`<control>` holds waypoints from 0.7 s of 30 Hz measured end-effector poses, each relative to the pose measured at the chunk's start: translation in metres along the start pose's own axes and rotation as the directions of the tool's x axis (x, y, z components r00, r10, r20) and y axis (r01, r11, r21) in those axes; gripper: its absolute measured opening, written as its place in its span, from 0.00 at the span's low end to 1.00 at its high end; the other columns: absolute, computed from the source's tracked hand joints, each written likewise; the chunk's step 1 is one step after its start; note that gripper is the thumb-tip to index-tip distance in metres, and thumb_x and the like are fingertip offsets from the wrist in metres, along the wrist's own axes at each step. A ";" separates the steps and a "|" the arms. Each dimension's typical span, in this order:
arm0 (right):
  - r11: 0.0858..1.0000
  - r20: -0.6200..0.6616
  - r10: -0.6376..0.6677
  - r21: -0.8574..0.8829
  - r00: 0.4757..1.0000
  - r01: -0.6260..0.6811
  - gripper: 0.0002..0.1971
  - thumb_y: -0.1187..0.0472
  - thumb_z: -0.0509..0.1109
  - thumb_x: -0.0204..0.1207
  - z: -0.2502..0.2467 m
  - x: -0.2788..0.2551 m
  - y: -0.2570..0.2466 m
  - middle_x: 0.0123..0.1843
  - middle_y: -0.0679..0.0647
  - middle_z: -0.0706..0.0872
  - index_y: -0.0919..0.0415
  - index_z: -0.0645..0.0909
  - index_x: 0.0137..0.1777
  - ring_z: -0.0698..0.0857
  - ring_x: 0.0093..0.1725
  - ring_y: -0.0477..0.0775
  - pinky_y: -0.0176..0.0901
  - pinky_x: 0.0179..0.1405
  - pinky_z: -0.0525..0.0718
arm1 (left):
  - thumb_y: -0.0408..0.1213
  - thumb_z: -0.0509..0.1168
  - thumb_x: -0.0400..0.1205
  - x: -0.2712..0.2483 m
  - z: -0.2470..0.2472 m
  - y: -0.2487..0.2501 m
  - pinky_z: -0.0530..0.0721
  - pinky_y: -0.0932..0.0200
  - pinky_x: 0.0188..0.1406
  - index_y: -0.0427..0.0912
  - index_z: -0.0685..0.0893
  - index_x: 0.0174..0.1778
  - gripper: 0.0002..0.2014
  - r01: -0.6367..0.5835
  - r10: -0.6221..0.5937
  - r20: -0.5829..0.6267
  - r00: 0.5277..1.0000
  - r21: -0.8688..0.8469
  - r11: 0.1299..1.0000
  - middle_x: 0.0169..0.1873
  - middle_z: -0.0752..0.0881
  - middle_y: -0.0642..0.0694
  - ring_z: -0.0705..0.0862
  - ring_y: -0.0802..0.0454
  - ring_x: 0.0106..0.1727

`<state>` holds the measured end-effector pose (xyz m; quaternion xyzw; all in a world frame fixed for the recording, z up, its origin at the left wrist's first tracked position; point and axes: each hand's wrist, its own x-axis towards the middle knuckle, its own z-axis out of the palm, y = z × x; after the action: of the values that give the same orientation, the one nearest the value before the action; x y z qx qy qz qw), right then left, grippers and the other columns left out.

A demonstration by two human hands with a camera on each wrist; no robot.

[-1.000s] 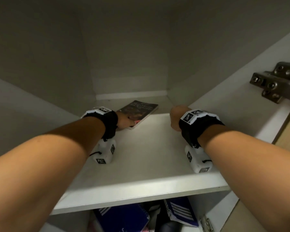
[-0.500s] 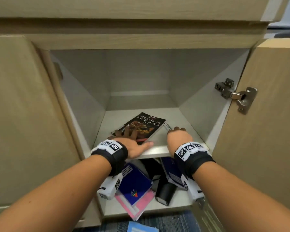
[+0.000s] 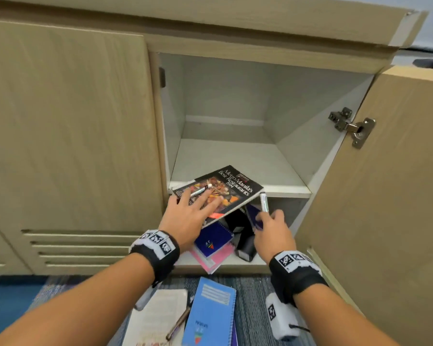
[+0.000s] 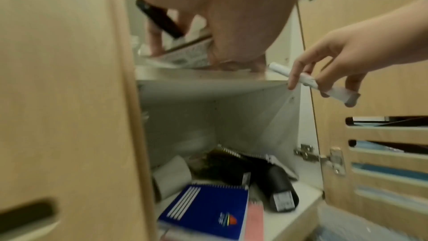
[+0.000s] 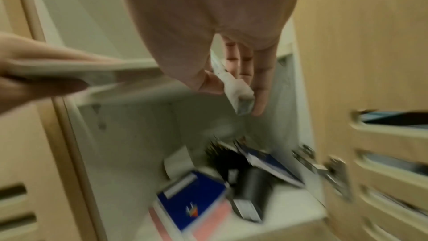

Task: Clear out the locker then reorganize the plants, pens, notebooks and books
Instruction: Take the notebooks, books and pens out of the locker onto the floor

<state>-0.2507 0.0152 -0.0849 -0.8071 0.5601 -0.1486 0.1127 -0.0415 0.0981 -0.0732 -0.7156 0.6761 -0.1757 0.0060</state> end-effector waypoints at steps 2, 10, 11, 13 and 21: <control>0.999 0.065 0.025 -0.027 0.998 -0.023 0.15 0.65 0.64 0.76 0.014 -0.018 0.008 0.61 0.57 0.71 0.56 0.78 0.63 0.82 0.52 0.66 0.54 0.52 0.84 | 0.38 0.72 0.74 -0.032 0.004 -0.006 0.77 0.42 0.52 0.58 0.62 0.84 0.42 -0.082 0.083 -0.055 0.995 0.020 0.996 0.82 0.70 0.46 0.72 0.29 0.74; 0.995 0.470 0.013 -0.089 0.883 0.033 0.21 0.65 0.65 0.74 0.075 -0.073 0.016 0.66 0.55 0.75 0.48 0.75 0.66 0.84 0.56 0.62 0.48 0.57 0.83 | 0.37 0.67 0.79 -0.142 0.082 -0.015 0.81 0.48 0.39 0.55 0.78 0.70 0.22 -0.471 0.470 0.032 0.882 0.077 0.879 0.68 0.84 0.52 0.77 0.32 0.69; 0.997 0.498 -0.003 -0.069 0.867 0.043 0.21 0.65 0.65 0.73 0.087 -0.077 0.015 0.66 0.55 0.75 0.47 0.75 0.65 0.84 0.58 0.63 0.49 0.59 0.82 | 0.38 0.64 0.81 -0.149 0.094 -0.012 0.82 0.47 0.39 0.55 0.81 0.66 0.17 -0.469 0.466 0.069 0.882 0.055 0.881 0.65 0.86 0.52 0.77 0.33 0.68; 0.998 0.556 -0.038 -0.027 0.830 0.063 0.23 0.65 0.64 0.73 0.111 -0.084 0.013 0.66 0.58 0.77 0.47 0.74 0.68 0.83 0.62 0.64 0.50 0.61 0.82 | 0.38 0.57 0.81 -0.158 0.118 -0.006 0.83 0.48 0.41 0.53 0.84 0.59 0.14 -0.431 0.421 0.174 0.890 0.026 0.902 0.59 0.87 0.54 0.78 0.34 0.67; 0.996 0.641 -0.085 0.065 0.763 0.057 0.32 0.67 0.63 0.74 0.203 -0.085 0.011 0.73 0.56 0.74 0.42 0.65 0.77 0.81 0.66 0.66 0.55 0.61 0.82 | 0.28 0.75 0.66 -0.167 0.190 0.011 0.89 0.44 0.49 0.49 0.88 0.62 0.26 -0.121 0.155 0.332 0.930 -0.122 0.985 0.58 0.90 0.50 0.83 0.35 0.58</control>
<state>-0.2145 0.0944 -0.2871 -0.8272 0.4535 0.1209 0.3088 -0.0068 0.2154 -0.2952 -0.6852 0.7215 -0.0147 0.0993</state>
